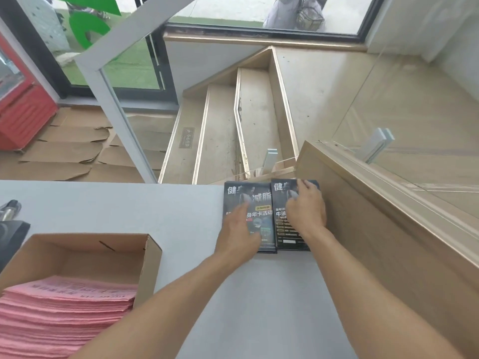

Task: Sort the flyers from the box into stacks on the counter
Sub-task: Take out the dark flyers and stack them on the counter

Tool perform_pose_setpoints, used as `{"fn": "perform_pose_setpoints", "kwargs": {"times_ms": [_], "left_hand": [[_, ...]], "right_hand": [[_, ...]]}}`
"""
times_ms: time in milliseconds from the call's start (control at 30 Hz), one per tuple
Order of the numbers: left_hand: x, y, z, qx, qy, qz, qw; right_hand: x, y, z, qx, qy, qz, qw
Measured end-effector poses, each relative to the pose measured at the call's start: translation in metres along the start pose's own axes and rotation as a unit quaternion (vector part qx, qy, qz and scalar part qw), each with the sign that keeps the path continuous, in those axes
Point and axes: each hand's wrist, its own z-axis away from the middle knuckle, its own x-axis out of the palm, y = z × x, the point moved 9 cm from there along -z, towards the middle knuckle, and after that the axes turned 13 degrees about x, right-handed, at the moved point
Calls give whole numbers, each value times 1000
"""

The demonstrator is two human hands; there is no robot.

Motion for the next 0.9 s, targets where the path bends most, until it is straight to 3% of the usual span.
{"fn": "perform_pose_setpoints", "kwargs": {"times_ms": [133,267,600,733,800,900], "left_hand": [[43,29,-10,-99,-45,252,962],[62,40,-17,-117,-44,299,946],[65,37,-18,-138,-54,315,937],[58,33,-18,-146,-40,357,922],[49,24,-17,-157,-5,401,902],[9,-4,-10,-168,123,382,900]], "right_hand": [[-3,70,7,145,-37,-19,989],[6,96,8,210,-65,-44,975],[-13,74,25,165,-6,-49,985],[-47,51,46,125,38,-178,975],[-57,40,56,111,33,-250,961],[-43,13,64,78,-23,-325,942]]}}
